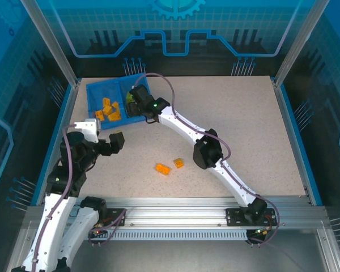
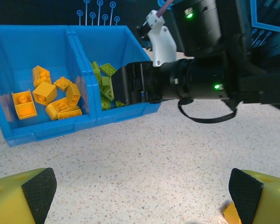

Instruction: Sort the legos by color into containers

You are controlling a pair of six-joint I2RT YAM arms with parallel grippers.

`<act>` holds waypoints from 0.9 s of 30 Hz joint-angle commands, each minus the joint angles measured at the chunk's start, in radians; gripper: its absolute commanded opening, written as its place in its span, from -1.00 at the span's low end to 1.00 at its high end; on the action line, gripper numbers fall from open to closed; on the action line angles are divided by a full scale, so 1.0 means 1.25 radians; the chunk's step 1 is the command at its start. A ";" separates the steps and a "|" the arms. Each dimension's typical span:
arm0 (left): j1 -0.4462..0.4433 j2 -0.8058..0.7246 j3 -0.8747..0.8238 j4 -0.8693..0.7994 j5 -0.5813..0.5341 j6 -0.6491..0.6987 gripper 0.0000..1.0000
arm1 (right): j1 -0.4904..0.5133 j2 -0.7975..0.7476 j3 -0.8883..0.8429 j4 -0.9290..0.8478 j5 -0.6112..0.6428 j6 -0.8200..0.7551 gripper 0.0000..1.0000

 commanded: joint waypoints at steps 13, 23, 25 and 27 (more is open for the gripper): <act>0.006 0.002 -0.016 0.018 0.011 -0.009 0.97 | -0.020 0.063 0.062 0.162 -0.029 0.060 0.52; 0.006 0.027 -0.011 0.009 -0.002 -0.007 0.97 | -0.020 -0.096 -0.005 0.109 -0.051 0.045 0.63; 0.006 0.031 -0.011 0.008 -0.002 -0.004 0.97 | -0.018 -0.146 -0.035 0.081 -0.060 0.034 0.65; 0.006 0.033 -0.011 0.007 0.000 -0.001 0.97 | -0.020 -0.212 -0.083 0.053 -0.062 0.014 0.68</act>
